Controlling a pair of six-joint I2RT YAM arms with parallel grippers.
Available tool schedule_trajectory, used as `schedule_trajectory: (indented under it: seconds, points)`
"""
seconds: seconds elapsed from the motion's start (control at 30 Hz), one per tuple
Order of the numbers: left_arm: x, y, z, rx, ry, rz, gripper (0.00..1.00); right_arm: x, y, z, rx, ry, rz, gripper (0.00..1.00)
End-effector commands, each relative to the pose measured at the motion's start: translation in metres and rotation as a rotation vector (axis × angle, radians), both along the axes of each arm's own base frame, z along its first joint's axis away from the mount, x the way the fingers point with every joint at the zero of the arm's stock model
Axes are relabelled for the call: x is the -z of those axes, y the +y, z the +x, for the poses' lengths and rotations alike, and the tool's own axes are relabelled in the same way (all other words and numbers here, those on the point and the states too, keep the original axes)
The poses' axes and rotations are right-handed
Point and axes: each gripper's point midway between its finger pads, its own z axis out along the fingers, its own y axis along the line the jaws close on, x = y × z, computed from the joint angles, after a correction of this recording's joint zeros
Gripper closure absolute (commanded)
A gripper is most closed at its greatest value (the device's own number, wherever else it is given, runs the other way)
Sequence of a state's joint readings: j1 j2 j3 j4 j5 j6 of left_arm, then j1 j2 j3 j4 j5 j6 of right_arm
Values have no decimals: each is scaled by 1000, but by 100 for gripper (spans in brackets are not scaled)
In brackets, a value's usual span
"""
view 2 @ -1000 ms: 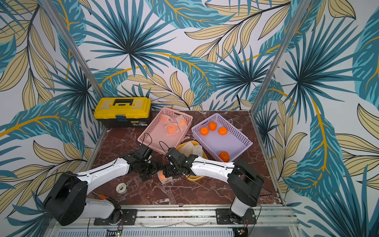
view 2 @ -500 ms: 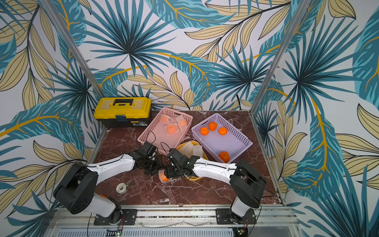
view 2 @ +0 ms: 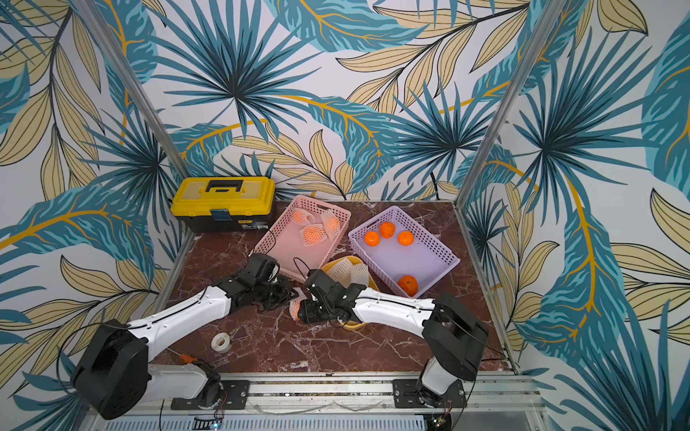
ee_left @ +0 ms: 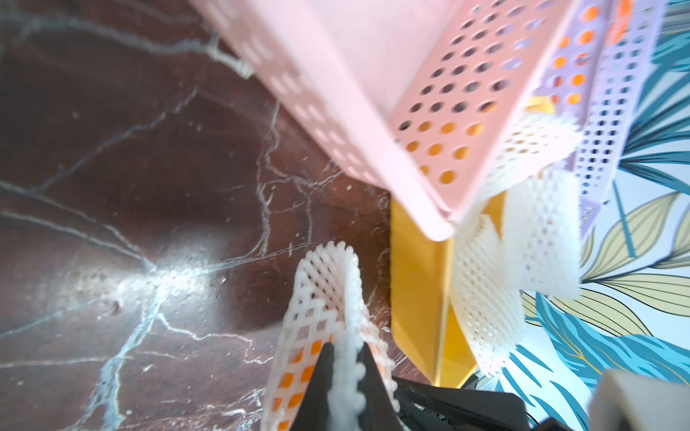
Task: Remove foam nets from oranges
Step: Remove the foam net from the orange.
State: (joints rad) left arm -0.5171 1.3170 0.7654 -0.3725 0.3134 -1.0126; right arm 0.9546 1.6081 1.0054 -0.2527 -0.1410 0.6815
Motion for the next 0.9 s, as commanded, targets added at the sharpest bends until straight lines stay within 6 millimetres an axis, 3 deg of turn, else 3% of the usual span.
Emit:
schedule_trajectory:
  seconds: [0.0,0.17,0.3,0.43,0.5,0.7,0.87]
  points:
    - [-5,2,6,16,-85,10,88,0,2,-7,-11,20,28,44]
    - [-13,4,8,39,-200,26,94,2,11,-7,-2,37,80,45]
    - [-16,4,4,72,-262,31,98,7,6,0,62,29,73,46]
    - [-19,0,-2,116,-328,75,99,-6,19,-2,24,22,156,47]
    - [-18,1,-5,129,-354,109,99,-15,26,-4,-17,7,194,45]
    - [-2,7,-6,133,-350,170,100,-28,15,4,-28,-119,183,27]
    - [-2,-1,-9,192,-373,158,100,-25,15,14,-25,-156,142,26]
